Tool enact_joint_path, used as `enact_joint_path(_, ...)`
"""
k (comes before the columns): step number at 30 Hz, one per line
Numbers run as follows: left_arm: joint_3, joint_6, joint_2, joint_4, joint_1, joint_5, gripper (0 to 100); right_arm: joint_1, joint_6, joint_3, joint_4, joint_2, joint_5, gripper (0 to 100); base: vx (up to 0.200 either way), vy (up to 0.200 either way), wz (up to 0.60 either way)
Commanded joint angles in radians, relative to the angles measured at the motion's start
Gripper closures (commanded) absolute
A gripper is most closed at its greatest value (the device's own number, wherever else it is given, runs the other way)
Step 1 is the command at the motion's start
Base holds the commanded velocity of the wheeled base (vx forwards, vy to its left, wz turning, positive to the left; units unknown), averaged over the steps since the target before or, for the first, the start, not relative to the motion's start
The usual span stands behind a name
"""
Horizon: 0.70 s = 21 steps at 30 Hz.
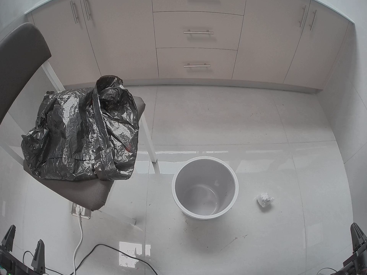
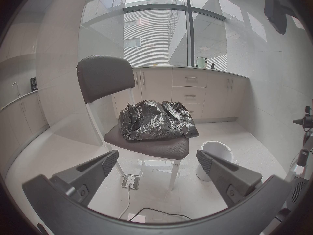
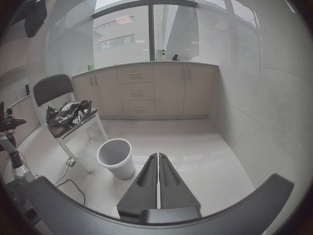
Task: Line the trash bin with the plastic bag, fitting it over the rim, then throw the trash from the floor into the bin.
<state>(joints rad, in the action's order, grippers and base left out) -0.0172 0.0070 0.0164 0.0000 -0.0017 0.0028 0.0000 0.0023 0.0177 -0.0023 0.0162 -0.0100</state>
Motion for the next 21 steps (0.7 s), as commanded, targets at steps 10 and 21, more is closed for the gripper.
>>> enact_joint_path(10, -0.047, -0.024, -0.015, -0.002, -0.001, -0.003, 0, -0.002, -0.001, -0.018, -0.002, -0.015, 0.010, 100, 0.000, 0.000, 0.00)
enact_joint_path(21, -0.389, -0.142, 0.185, 0.153, -0.067, -0.014, 0, 0.020, 0.291, 0.662, 0.039, 0.366, 0.025, 100, 0.000, 0.000, 0.00)
